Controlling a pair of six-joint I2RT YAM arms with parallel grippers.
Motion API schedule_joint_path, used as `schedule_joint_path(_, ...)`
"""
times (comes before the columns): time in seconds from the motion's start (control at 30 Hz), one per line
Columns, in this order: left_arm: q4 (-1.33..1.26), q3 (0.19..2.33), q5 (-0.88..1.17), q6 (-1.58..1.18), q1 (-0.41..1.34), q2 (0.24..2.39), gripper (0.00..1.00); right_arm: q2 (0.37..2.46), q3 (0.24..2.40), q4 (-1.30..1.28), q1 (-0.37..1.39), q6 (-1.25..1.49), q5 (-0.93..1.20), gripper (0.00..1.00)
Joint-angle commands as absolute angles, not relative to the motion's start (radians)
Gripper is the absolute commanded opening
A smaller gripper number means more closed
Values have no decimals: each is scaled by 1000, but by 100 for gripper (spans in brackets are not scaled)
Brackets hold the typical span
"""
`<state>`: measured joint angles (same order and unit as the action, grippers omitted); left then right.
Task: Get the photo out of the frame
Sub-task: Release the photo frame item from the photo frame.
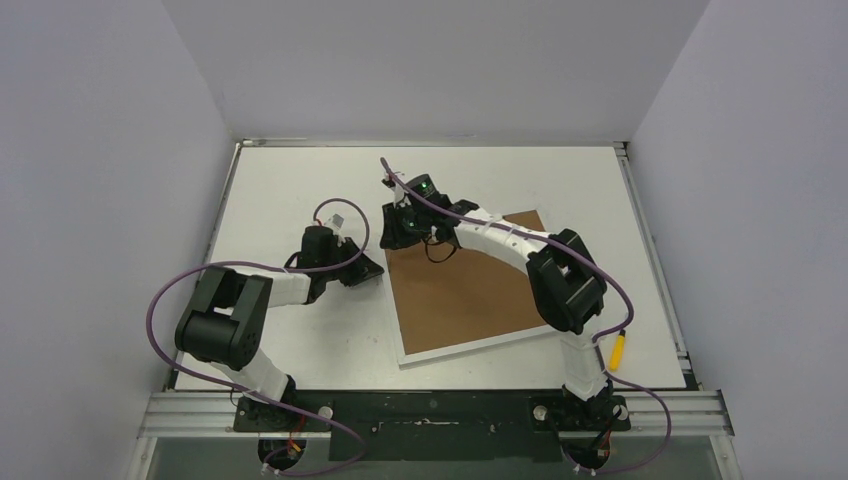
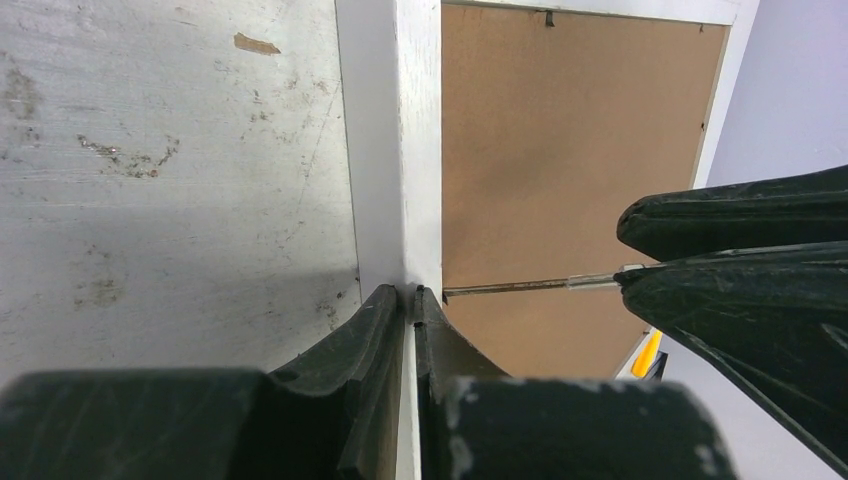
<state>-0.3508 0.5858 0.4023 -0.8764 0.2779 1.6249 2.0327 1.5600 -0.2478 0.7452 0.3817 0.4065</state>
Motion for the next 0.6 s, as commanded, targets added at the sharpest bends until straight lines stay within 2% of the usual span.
schedule_joint_path(0.0, -404, 588, 475, -893, 311, 1610, 6, 1994, 1582, -95, 854, 499, 585, 5)
schedule_joint_path(0.3, -376, 581, 461, -882, 306, 1586, 6, 1948, 1535, -73, 846, 534, 468, 5)
schedule_joint_path(0.57, -297, 571, 432, -836, 248, 1508, 7, 1773, 1287, -16, 668, 586, 465, 5)
